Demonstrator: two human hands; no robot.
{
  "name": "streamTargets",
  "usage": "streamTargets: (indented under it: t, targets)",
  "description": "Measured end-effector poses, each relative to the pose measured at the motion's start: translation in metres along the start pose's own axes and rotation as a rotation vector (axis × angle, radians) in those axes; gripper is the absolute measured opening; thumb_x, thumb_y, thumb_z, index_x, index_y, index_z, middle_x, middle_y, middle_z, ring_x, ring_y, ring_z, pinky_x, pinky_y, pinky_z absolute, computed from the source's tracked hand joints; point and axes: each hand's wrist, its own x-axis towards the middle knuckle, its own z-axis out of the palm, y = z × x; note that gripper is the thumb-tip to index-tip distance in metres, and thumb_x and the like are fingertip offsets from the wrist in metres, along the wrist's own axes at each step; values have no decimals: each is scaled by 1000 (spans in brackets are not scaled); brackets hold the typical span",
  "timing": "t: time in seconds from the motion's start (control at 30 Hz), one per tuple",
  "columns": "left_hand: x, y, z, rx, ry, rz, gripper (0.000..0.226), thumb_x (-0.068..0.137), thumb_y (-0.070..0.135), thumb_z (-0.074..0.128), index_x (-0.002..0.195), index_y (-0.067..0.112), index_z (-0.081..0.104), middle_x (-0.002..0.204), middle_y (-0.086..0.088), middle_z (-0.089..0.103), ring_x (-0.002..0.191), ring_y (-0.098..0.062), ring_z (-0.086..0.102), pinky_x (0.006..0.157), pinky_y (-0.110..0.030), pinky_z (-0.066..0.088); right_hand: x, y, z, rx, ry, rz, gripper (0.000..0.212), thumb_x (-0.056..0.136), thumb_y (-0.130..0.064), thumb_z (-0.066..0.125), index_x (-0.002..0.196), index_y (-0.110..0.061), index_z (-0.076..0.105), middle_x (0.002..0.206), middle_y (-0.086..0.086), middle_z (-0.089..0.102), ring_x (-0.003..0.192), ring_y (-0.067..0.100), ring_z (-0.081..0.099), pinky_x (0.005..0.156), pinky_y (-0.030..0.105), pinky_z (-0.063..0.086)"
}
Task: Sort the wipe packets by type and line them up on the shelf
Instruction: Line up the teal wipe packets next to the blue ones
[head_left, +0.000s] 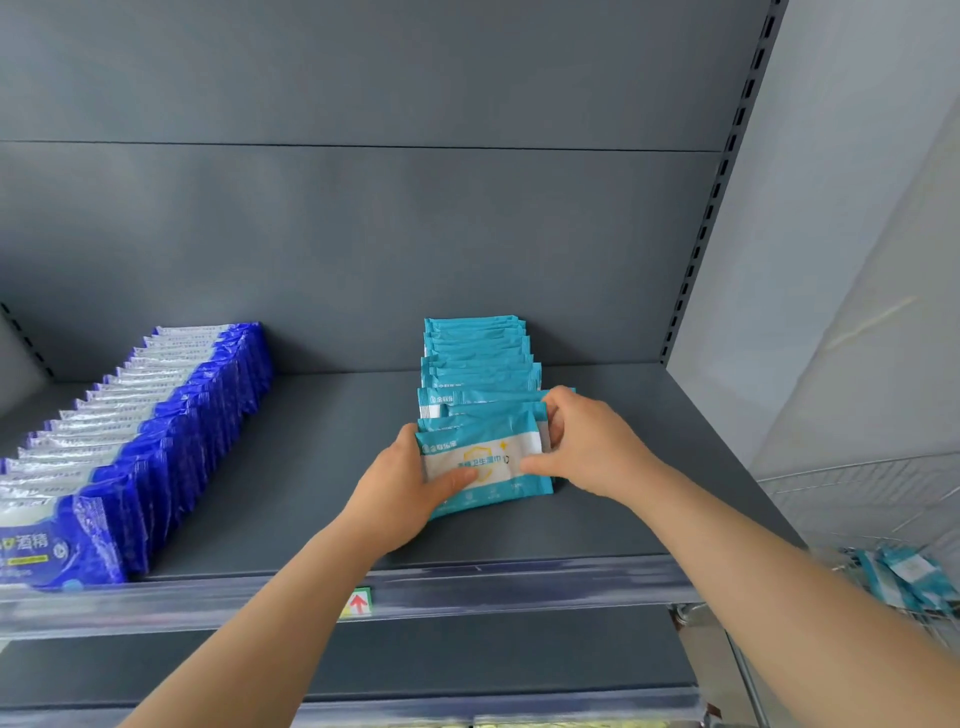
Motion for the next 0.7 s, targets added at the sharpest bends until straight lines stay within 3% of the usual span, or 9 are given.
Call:
streamTargets:
  t: [0.1, 0.17, 0.27, 0.37, 0.43, 0.5, 0.57, 0.6, 0.7]
  targets:
    - [-4, -4, -4, 30, -45, -10, 62, 79, 53, 68, 124, 25, 36, 116, 14, 52, 101, -10, 58, 78, -24, 52, -8, 14, 0, -25, 13, 159, 78, 71, -48, 77, 130, -20, 34, 122, -5, 46, 105, 15, 54, 80, 28, 46]
    - [-4, -7, -4, 17, -58, -1, 57, 79, 52, 67, 119, 27, 36, 119, 13, 50, 106, -10, 56, 83, -28, 55, -10, 21, 1, 112, -49, 202, 74, 77, -43, 74, 135, -19, 36, 133, -4, 47, 112, 15, 55, 86, 26, 46]
    - [-2, -6, -1, 76, -30, 66, 55, 81, 49, 66, 119, 21, 38, 120, 9, 45, 113, -11, 49, 94, -33, 50, -7, 22, 5, 329, -128, 95, 36, 86, -22, 68, 120, -22, 55, 122, -7, 63, 102, 5, 62, 90, 33, 54]
    - [3, 0, 1, 152, 95, 134, 65, 81, 45, 68, 128, 13, 36, 127, 1, 37, 120, -17, 39, 102, -33, 42, -3, 16, 11, 338, -148, 49, 32, 89, -19, 63, 119, -22, 55, 120, -12, 63, 104, 5, 62, 84, 32, 56]
    - [3, 3, 2, 90, 157, 81, 75, 79, 40, 73, 135, 11, 31, 135, -3, 32, 126, -19, 35, 103, -31, 37, -1, 15, 13, 313, -113, 62, 30, 88, -23, 66, 115, -23, 53, 116, -13, 62, 102, 6, 61, 79, 27, 56]
    - [-1, 5, 1, -52, 124, -47, 83, 79, 34, 75, 140, 17, 22, 142, -1, 30, 125, -16, 43, 96, -30, 46, 0, 19, 14, 309, -61, 90, 29, 83, -28, 71, 107, -21, 56, 110, -11, 64, 97, 6, 62, 77, 27, 56]
    - [-4, 5, 2, -130, 25, -107, 64, 84, 28, 71, 127, 25, 24, 133, 3, 45, 97, -5, 58, 69, -16, 55, -2, 23, 14, 297, -49, 89, 28, 81, -29, 74, 103, -20, 60, 106, -9, 67, 90, 4, 64, 75, 26, 56]
    - [-4, 5, 4, -131, -5, -91, 56, 86, 26, 69, 120, 27, 25, 126, 7, 51, 86, 0, 57, 58, -10, 51, -3, 24, 15, 290, -48, 78, 25, 82, -29, 73, 102, -20, 61, 106, -9, 68, 88, 3, 64, 71, 23, 55]
    - [-4, 4, 7, -163, -24, -9, 57, 91, 22, 62, 134, 27, 25, 119, 17, 50, 90, -1, 53, 55, -3, 46, -2, 20, 19, 293, -47, 44, 20, 87, -25, 68, 105, -22, 61, 111, -7, 67, 91, 4, 63, 59, 16, 50]
